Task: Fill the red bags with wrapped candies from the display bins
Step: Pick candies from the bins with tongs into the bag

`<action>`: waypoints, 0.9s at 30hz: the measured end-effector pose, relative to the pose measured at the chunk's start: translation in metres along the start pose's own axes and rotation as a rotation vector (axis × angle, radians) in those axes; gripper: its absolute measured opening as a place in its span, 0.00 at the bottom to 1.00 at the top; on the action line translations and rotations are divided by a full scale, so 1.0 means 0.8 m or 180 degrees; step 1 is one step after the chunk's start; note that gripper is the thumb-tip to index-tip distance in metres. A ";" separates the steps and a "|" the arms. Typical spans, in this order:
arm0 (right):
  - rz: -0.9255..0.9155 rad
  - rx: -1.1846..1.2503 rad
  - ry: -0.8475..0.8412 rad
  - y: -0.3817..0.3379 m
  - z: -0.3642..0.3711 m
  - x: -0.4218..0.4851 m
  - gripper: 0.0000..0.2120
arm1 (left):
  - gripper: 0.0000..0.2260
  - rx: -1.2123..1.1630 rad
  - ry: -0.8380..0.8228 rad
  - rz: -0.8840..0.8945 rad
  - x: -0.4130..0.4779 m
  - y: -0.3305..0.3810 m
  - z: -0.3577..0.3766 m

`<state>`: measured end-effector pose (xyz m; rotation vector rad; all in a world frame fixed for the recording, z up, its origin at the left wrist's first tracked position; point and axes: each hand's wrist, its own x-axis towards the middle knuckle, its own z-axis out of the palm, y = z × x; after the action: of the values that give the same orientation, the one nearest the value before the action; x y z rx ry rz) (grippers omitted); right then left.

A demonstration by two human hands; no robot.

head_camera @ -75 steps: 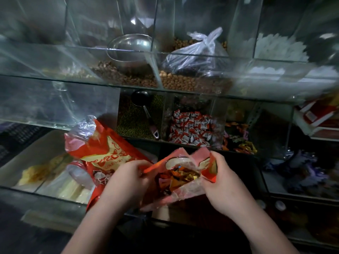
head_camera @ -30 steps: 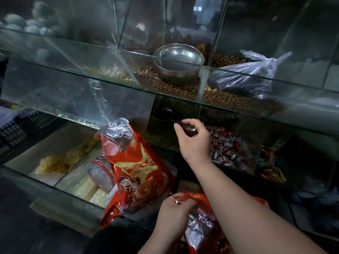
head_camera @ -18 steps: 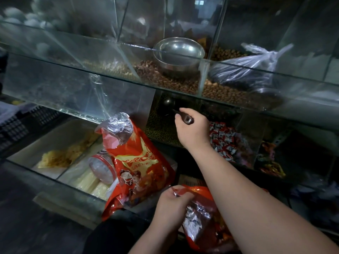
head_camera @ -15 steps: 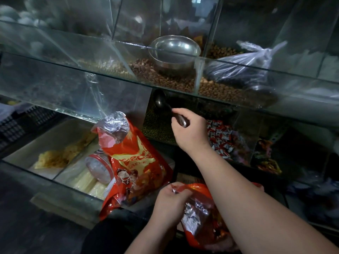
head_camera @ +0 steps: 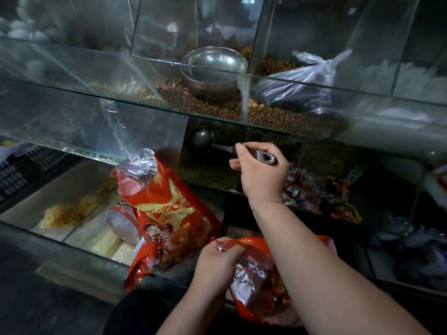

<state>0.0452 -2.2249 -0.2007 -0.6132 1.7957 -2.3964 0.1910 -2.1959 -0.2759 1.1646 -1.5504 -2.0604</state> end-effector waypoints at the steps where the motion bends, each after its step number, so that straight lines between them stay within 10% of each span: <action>1: -0.0012 0.0008 0.0030 -0.004 -0.001 -0.004 0.05 | 0.06 0.0007 0.0011 0.0010 0.000 0.000 0.001; 22: -0.0435 -0.0347 0.0412 -0.189 -0.275 -0.129 0.08 | 0.17 0.0152 0.1093 0.1338 0.031 0.063 0.058; 27: -0.0939 -0.0887 -0.0185 -0.175 -0.279 -0.123 0.03 | 0.14 0.0755 0.1163 0.1687 0.025 0.062 0.051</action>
<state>0.0778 -1.9507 -0.1474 -1.0319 2.1669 -2.2790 0.1370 -2.2010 -0.2360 0.9924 -1.7115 -1.2782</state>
